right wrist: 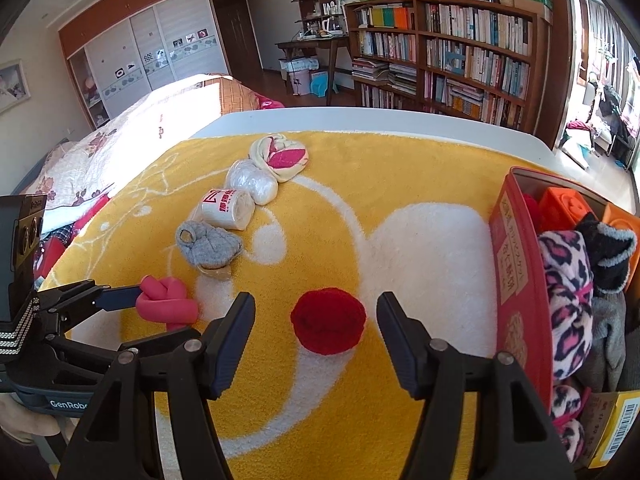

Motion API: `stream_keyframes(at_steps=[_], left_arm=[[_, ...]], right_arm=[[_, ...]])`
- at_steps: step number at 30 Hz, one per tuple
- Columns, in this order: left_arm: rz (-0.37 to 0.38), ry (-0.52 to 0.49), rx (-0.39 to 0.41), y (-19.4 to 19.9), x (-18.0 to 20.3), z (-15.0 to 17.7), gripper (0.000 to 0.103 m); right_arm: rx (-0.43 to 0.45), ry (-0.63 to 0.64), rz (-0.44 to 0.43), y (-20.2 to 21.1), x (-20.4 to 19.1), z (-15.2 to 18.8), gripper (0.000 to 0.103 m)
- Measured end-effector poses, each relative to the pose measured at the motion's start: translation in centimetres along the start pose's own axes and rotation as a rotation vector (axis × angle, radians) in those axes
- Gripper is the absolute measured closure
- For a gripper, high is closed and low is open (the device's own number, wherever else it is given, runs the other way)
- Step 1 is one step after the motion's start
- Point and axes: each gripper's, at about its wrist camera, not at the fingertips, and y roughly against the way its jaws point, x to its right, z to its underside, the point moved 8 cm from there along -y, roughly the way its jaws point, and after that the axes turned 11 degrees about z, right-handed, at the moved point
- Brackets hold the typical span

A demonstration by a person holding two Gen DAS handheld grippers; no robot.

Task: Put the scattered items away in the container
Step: 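Grasp the small red ball with the right gripper while the left grasps the pink twisted toy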

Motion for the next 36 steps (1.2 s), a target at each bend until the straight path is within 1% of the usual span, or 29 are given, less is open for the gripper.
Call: stream_keyframes(at_steps=[7, 10, 12, 16, 22, 23, 24, 25, 27, 30, 36], left_arm=[[-0.014, -0.03, 0.03, -0.2, 0.1, -0.1, 0.022], [0.003, -0.015, 0.046, 0.3, -0.1, -0.2, 0.038], [0.017, 0.011, 0.061, 0.6, -0.4, -0.2, 0.038], [0.024, 0.029, 0.081, 1.0, -0.5, -0.2, 0.038], [0.035, 0.051, 0.096, 1.4, -0.7, -0.3, 0.038], [0.038, 0.055, 0.092, 1.3, -0.7, -0.3, 0.038], [0.04, 0.058, 0.089, 1.2, -0.7, -0.3, 0.038], [0.042, 0.06, 0.087, 1.2, -0.8, -0.2, 0.038], [0.044, 0.061, 0.086, 1.1, -0.7, -0.2, 0.038], [0.047, 0.061, 0.087, 1.1, -0.7, -0.2, 0.038], [0.053, 0.062, 0.089, 1.2, -0.5, -0.3, 0.038]], right_arm=[[0.0, -0.008, -0.004, 0.0, 0.1, 0.0, 0.036], [-0.007, -0.007, -0.009, -0.1, 0.0, 0.1, 0.036], [-0.01, -0.003, -0.01, -0.2, 0.0, 0.2, 0.036], [-0.022, 0.013, -0.003, -0.5, -0.3, 0.5, 0.036], [-0.07, 0.05, 0.047, -1.8, -0.5, 1.5, 0.036], [-0.076, 0.053, 0.053, -2.0, -0.5, 1.6, 0.04], [-0.081, 0.056, 0.057, -2.2, -0.5, 1.7, 0.047], [-0.085, 0.056, 0.056, -2.3, -0.5, 1.8, 0.05], [-0.083, 0.054, 0.055, -2.2, -0.5, 1.9, 0.059], [-0.059, 0.048, 0.057, -1.7, -0.5, 1.5, 0.062], [0.006, 0.004, 0.046, 0.1, 0.3, 0.0, 0.063]])
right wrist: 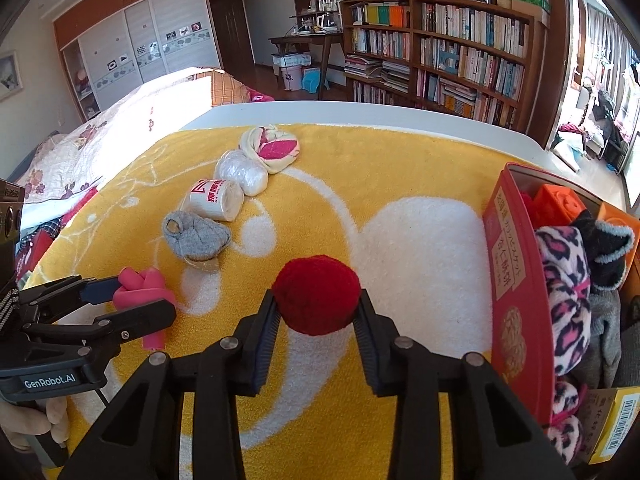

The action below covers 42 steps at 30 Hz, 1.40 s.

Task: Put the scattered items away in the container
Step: 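Carry the pink toy and red ball into the tin and open both grippers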

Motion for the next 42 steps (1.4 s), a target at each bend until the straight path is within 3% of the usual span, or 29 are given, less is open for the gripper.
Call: stream_keyframes(at_steps=[4, 11, 19, 30, 39, 42], left_arm=[[0.008, 0.0, 0.0, 0.2, 0.3, -0.1, 0.038], [0.052, -0.004, -0.005, 0.7, 1.9, -0.6, 0.038], [0.151, -0.113, -0.003, 1.0, 8.6, -2.2, 0.038], [0.316, -0.326, -0.076, -4.1, 22.4, -3.5, 0.038], [0.338, -0.374, -0.155, -8.8, 26.6, -3.1, 0.037], [0.328, -0.376, -0.166, -9.4, 27.0, -2.9, 0.025]], right_arm=[[0.054, -0.063, -0.001, 1.9, 2.1, -1.4, 0.063], [0.128, -0.262, 0.033, 5.0, 9.6, -2.8, 0.062], [0.168, -0.458, 0.102, 6.9, 16.3, -2.1, 0.062], [0.211, -0.551, 0.19, 8.7, 20.4, -1.4, 0.062], [0.183, -0.656, 0.202, 8.5, 23.4, -0.4, 0.063], [0.172, -0.652, 0.195, 8.3, 23.4, -0.4, 0.062]])
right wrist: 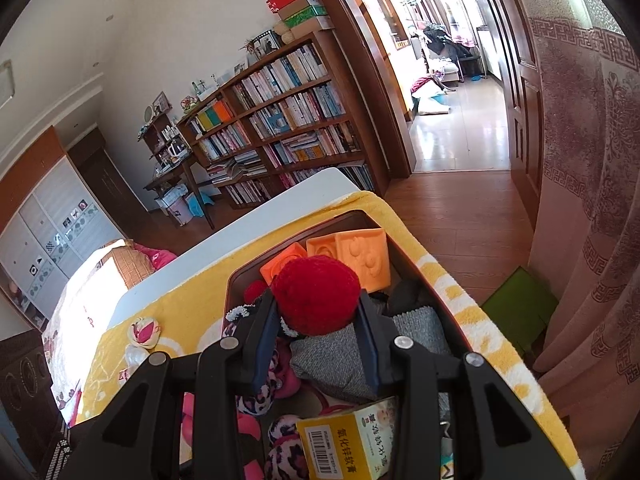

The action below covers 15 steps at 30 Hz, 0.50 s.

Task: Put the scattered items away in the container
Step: 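Carry the pink toy and red ball into the tin and open both grippers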

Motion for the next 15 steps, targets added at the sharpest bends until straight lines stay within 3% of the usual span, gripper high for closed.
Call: stream_keyframes(at_steps=[15], left_arm=[[0.006, 0.067, 0.069, 3.8, -2.4, 0.3, 0.022]], right_arm=[[-0.053, -0.106, -0.114, -0.1, 0.1, 0.3, 0.058]])
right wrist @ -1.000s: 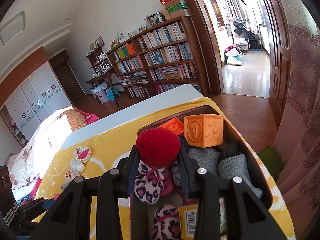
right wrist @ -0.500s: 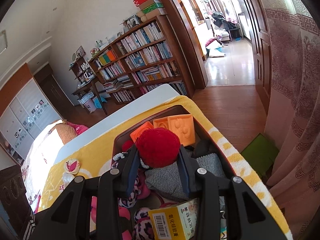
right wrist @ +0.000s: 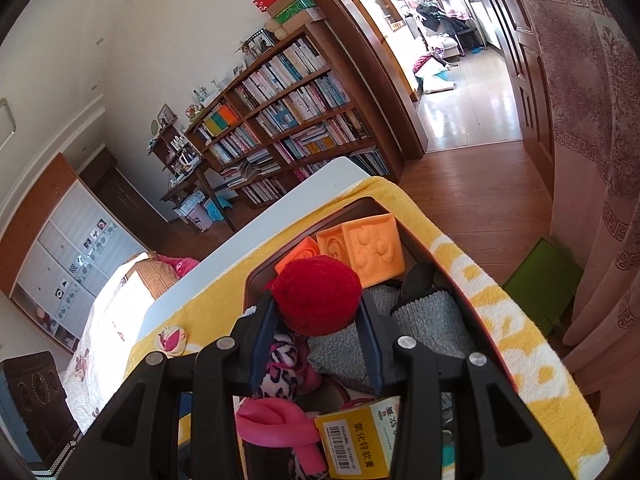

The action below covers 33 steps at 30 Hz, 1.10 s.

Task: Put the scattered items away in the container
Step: 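Carry the pink toy and red ball into the tin and open both grippers, then move both grippers back over the items on the towel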

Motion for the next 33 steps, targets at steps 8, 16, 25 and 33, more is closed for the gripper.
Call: stream_keyframes(at_steps=[8, 16, 25, 33], left_arm=[[-0.012, 0.034, 0.016, 1.2, -1.4, 0.6, 0.022], [-0.035, 0.058, 0.015, 1.5, -2.3, 1.4, 0.022], [-0.073, 0.113, 0.038, 3.5, -5.0, 1.9, 0.022], [-0.175, 0.224, 0.148, 9.8, -11.1, 1.6, 0.022]], right_arm=[[0.03, -0.004, -0.032, 0.9, -0.5, 0.0, 0.032], [0.036, 0.026, -0.003, 0.5, -1.0, 0.2, 0.032], [0.088, 0.125, 0.06, 0.6, -2.8, 1.1, 0.032], [0.167, 0.257, 0.094, 1.2, -5.7, 2.2, 0.031]])
